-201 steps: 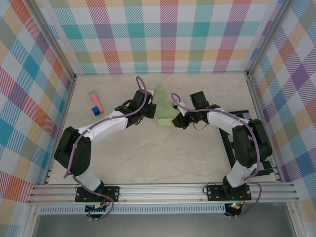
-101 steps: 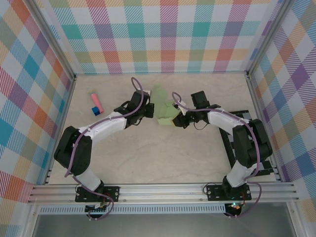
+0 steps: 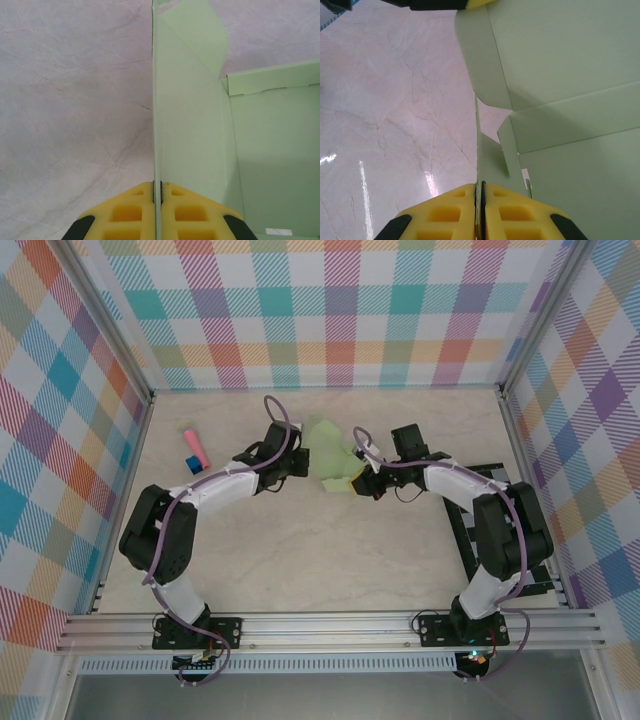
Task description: Fold the paper box
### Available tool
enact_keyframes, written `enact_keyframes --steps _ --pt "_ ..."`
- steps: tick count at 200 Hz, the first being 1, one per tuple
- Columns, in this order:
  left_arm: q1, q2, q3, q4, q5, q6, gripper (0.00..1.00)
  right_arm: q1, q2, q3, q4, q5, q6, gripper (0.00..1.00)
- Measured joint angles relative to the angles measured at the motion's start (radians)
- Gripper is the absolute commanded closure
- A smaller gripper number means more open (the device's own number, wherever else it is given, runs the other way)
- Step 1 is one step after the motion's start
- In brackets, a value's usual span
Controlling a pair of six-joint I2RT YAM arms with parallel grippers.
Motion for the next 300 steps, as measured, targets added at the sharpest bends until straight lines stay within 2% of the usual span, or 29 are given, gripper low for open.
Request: enact_keyframes --steps 45,59,166,242,300 --pt "0.004 0.024 0.037 -0.034 0.033 0.007 1.0 -0.002 -0.031 -0.013 0.005 -0.043 -0.044 0.88" --pt "0.004 0.026 0.037 -0.034 0.035 0.007 1.0 -0.002 -0.031 -0.013 0.006 -0.042 -0.044 0.92" --pt "0.004 0.027 0.037 -0.02 0.007 0.008 1.0 -0.006 -0.031 -0.014 0.095 0.056 0.063 0.93" --pt "0.013 0.064 0.06 -0.01 -0.001 0.024 1.0 -0.024 -0.048 -0.084 0.188 0.002 0.065 0.93" --pt "0.045 0.106 0.079 0.002 0.044 0.03 1.0 -0.028 -0.059 -0.103 0.219 0.079 0.113 0.93"
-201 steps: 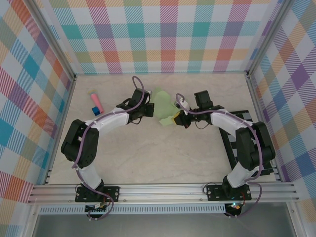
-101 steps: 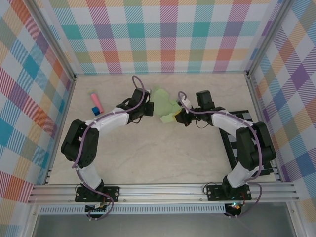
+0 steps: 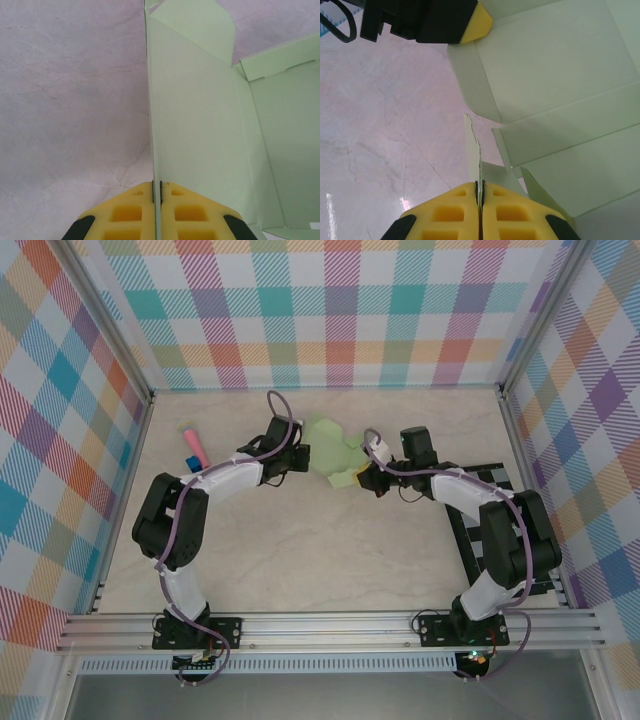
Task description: Fold the paper box
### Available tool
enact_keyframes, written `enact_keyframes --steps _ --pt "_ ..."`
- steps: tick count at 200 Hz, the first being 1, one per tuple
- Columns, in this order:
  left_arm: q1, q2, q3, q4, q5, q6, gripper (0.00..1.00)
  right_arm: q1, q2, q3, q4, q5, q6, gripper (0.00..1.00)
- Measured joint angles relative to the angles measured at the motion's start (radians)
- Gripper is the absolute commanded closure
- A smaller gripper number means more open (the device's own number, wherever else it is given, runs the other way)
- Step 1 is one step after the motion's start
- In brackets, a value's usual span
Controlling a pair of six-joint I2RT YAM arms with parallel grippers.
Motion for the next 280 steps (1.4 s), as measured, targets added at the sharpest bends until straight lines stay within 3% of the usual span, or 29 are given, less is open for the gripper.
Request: enact_keyframes --steps 69,143,202,229,280 --pt "-0.014 -0.038 0.0 0.0 0.015 0.044 1.0 0.0 0.047 0.055 0.021 0.012 0.13 0.93" --pt "-0.077 -0.064 0.039 0.0 -0.03 0.113 1.0 0.0 0.143 0.193 -0.124 0.123 0.25 0.9" --pt "-0.112 -0.064 0.06 -0.009 -0.04 0.143 1.0 0.0 0.191 0.225 -0.201 0.213 0.351 0.82" --pt "-0.125 -0.064 0.066 -0.015 -0.039 0.167 1.0 0.0 0.191 0.223 -0.219 0.246 0.37 0.73" --pt "-0.167 -0.063 0.109 -0.085 -0.026 0.227 1.0 0.0 0.191 0.224 -0.273 0.314 0.357 0.7"
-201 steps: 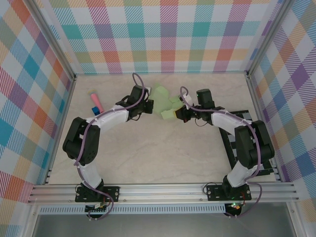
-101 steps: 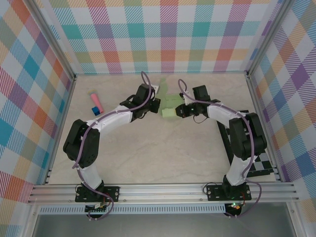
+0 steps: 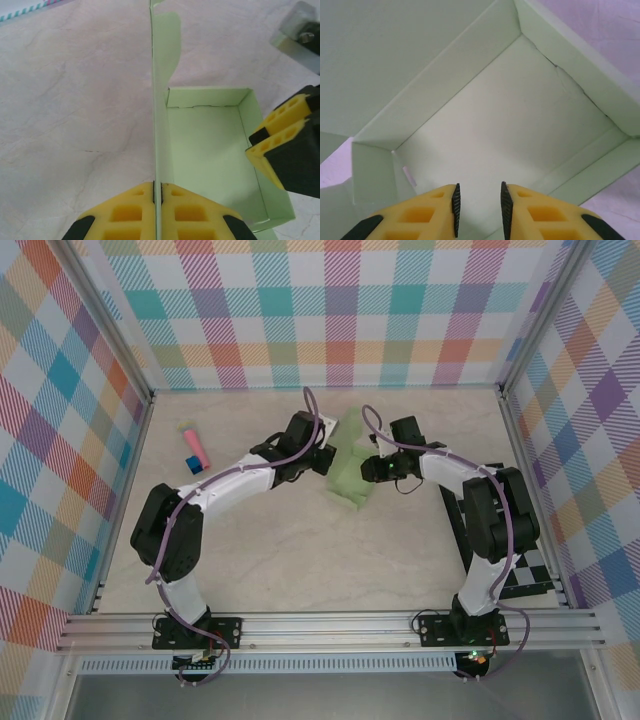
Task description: Fold the paper box
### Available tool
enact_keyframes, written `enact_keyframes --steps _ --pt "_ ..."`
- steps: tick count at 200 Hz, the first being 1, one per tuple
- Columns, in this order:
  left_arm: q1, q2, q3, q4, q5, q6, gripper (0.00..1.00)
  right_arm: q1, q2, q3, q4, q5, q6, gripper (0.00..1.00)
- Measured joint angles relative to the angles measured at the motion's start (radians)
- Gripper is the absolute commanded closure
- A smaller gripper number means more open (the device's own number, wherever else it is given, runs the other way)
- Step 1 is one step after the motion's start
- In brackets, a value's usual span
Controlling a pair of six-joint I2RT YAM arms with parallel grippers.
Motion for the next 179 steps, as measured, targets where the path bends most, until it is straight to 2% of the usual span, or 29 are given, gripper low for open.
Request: enact_keyframes --steps 35,71,80,94,103,125,144,179 --pt "-0.006 0.006 0.011 -0.012 0.004 0.024 1.0 0.0 -0.031 -0.013 -0.011 0.014 -0.068 0.69" --pt "-0.006 0.021 0.031 -0.032 -0.029 0.034 1.0 0.003 -0.275 -0.137 0.046 -0.031 -0.238 0.63" --pt "-0.006 0.028 0.047 -0.047 -0.034 0.034 1.0 0.012 -0.351 -0.169 0.066 -0.042 -0.315 0.6" --pt "-0.006 0.044 0.085 -0.081 -0.039 0.03 1.0 0.045 -0.474 -0.235 0.101 -0.056 -0.476 0.45" --pt "-0.006 0.055 0.111 -0.105 -0.039 0.026 1.0 0.081 -0.543 -0.285 0.119 -0.074 -0.597 0.4" --pt "-0.006 0.098 0.215 -0.206 -0.04 -0.005 1.0 0.185 -0.668 -0.406 0.116 -0.108 -0.889 0.37" --pt "-0.006 0.143 0.319 -0.299 -0.04 -0.048 1.0 0.267 -0.679 -0.444 0.101 -0.086 -1.065 0.3" --pt "-0.006 0.167 0.409 -0.426 -0.039 -0.142 1.0 0.402 -0.596 -0.5 0.201 0.093 -1.307 0.28"
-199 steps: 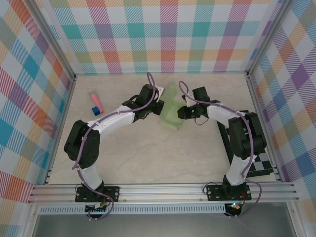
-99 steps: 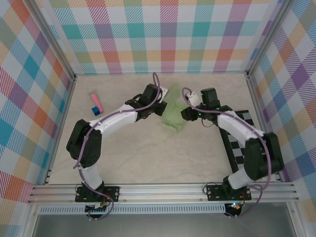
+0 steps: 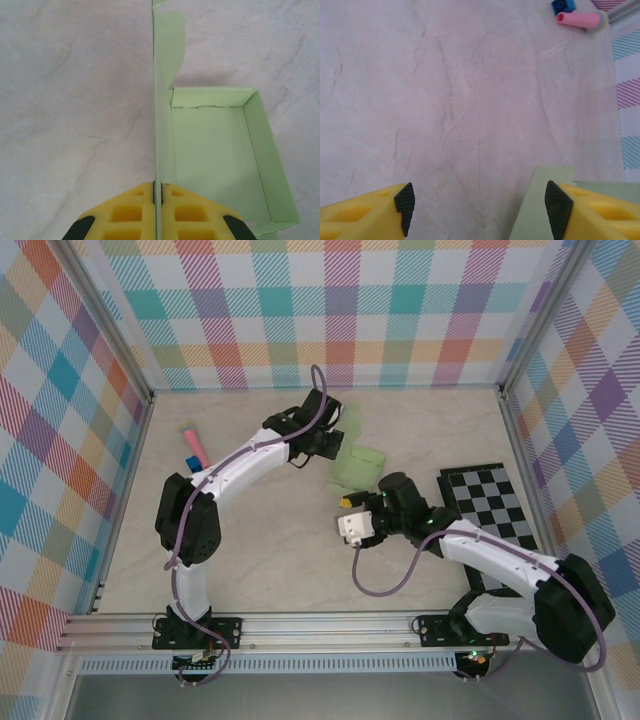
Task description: Fold the paper box
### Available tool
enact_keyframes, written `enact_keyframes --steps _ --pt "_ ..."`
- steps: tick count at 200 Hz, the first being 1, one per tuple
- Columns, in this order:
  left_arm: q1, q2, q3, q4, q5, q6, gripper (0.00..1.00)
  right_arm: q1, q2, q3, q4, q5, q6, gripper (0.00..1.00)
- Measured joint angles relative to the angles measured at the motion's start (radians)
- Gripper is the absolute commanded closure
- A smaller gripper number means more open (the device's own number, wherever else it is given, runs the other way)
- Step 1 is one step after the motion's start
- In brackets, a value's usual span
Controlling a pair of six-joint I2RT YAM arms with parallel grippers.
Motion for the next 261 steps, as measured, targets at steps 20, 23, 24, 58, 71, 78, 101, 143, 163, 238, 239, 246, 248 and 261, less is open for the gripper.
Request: enact_keyframes --steps 20,23,24,58,71,78,101,143,163,238,239,246,248,261 --pt "0.0 0.005 0.035 -0.063 -0.001 -0.045 1.0 0.011 0.077 -0.029 0.115 0.123 -0.102 0.26" --pt "0.0 0.005 0.04 -0.071 0.0 -0.051 1.0 0.011 0.088 -0.033 0.131 0.139 -0.115 0.27" --pt "0.0 0.006 0.042 -0.075 -0.001 -0.054 1.0 0.011 0.091 -0.033 0.135 0.143 -0.118 0.26" --pt "0.0 0.008 0.056 -0.109 -0.001 -0.094 1.0 0.011 0.213 -0.051 0.333 0.312 -0.228 0.32" --pt "0.001 0.008 0.056 -0.103 -0.006 -0.102 1.0 0.013 0.248 -0.051 0.394 0.357 -0.25 0.38" --pt "0.001 0.008 0.057 -0.101 -0.008 -0.105 1.0 0.014 0.263 -0.051 0.42 0.376 -0.257 0.43" --pt "0.003 0.008 0.058 -0.099 -0.017 -0.108 1.0 0.022 0.304 -0.037 0.473 0.422 -0.27 0.51" --pt "0.008 0.008 0.058 -0.1 -0.035 -0.108 1.0 0.023 0.309 -0.02 0.489 0.457 -0.256 0.5" --pt "0.008 0.008 0.058 -0.101 -0.047 -0.108 1.0 0.023 0.309 -0.02 0.494 0.465 -0.252 0.5" --pt "0.01 0.013 0.058 -0.1 -0.045 -0.089 1.0 -0.047 0.343 -0.019 0.502 0.467 -0.201 0.54" --pt "0.01 0.013 0.058 -0.1 -0.045 -0.089 1.0 -0.048 0.344 -0.019 0.502 0.467 -0.201 0.54" --pt "0.01 0.013 0.058 -0.1 -0.045 -0.086 1.0 -0.05 0.349 -0.019 0.509 0.467 -0.198 0.54" --pt "0.01 0.013 0.058 -0.1 -0.045 -0.085 1.0 -0.05 0.35 -0.019 0.511 0.467 -0.197 0.54" --pt "0.01 0.014 0.058 -0.098 -0.045 -0.083 1.0 -0.056 0.351 -0.019 0.523 0.466 -0.192 0.53"
